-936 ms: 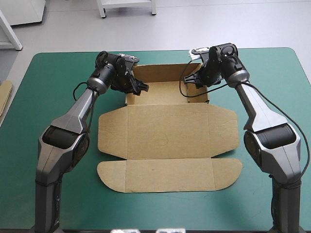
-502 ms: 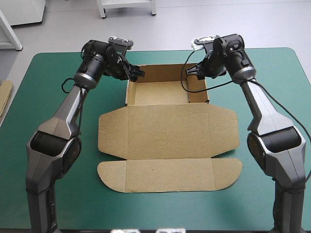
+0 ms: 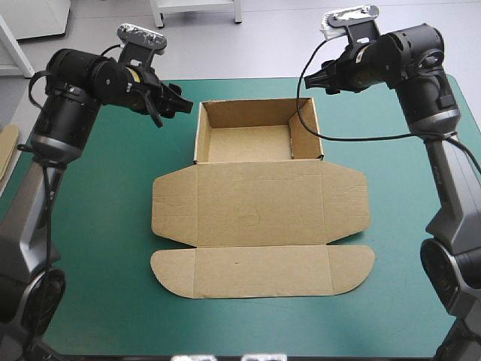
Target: Fold the box
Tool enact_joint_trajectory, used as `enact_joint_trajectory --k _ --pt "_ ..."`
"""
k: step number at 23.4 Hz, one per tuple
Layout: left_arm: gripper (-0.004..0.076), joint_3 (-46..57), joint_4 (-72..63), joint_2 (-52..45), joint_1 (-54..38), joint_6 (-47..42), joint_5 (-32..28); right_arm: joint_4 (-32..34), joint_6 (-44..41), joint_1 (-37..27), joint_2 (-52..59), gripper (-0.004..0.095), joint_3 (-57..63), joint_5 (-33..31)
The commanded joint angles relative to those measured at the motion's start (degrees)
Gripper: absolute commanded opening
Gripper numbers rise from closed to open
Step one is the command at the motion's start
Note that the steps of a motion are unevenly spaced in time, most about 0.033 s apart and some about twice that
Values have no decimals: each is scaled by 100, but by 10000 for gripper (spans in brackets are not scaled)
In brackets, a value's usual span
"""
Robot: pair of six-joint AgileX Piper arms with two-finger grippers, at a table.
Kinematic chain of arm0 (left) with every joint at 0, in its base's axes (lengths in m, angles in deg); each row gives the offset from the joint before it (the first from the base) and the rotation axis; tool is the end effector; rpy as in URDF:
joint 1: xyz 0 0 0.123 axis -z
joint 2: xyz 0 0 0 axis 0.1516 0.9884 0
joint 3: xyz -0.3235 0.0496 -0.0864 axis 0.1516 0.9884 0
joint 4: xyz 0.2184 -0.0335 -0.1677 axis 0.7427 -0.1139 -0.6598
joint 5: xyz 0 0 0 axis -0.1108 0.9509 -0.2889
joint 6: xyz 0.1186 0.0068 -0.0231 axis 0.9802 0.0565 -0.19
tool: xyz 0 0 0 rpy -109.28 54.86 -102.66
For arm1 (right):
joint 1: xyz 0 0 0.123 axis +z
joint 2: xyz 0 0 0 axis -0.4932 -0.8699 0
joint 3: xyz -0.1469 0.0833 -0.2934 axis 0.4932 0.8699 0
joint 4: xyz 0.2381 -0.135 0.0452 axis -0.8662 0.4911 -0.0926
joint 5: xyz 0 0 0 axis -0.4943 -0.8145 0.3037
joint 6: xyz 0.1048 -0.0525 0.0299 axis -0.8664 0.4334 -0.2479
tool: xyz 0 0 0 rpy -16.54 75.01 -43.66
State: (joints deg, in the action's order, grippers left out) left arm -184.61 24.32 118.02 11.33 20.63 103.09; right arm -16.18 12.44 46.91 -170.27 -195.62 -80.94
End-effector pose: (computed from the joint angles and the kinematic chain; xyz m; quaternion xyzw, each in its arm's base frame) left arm 0.3803 -0.1352 0.5020 0.1932 0.9056 -0.0374 0.3757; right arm 0.4175 0.1271 0.5197 -0.1242 0.9005 0.0546 0.4131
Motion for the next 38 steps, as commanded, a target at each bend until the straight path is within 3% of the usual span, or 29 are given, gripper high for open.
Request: enact_joint_trajectory --k 1,4,8,16,23,27,31,32,36,38 --pt "473 742 -20 -905 0 1 -567 62 147 2 355 486 -149 3" --pt "473 2081 -20 -1948 0 -10 -947 182 204 2 87 486 -33 3" --pt "473 3118 -7 -3146 0 -64 -676 268 60 -22 -472 488 -33 14" --pt "473 3782 -46 -4634 0 -173 -128 -364 -84 -245 -1376 492 -33 4" --pt "473 3969 38 -5098 0 -232 298 -705 -180 -223 -1829 484 -43 4" --pt "473 4341 151 -5227 0 -295 298 -704 -180 -223 -1875 368 -43 4" --pt "473 4723 297 -5302 0 -379 219 -704 -5 -223 -1884 93 -43 4" --pt "473 4803 220 -5322 0 -415 140 -688 78 -223 -1907 -19 -43 4" --pt "473 4818 208 -5322 0 -415 16 -389 102 -234 -1931 -17 -43 4" --pt "472 4818 208 -5322 0 -415 -70 371 147 -256 -1920 -17 -43 4"
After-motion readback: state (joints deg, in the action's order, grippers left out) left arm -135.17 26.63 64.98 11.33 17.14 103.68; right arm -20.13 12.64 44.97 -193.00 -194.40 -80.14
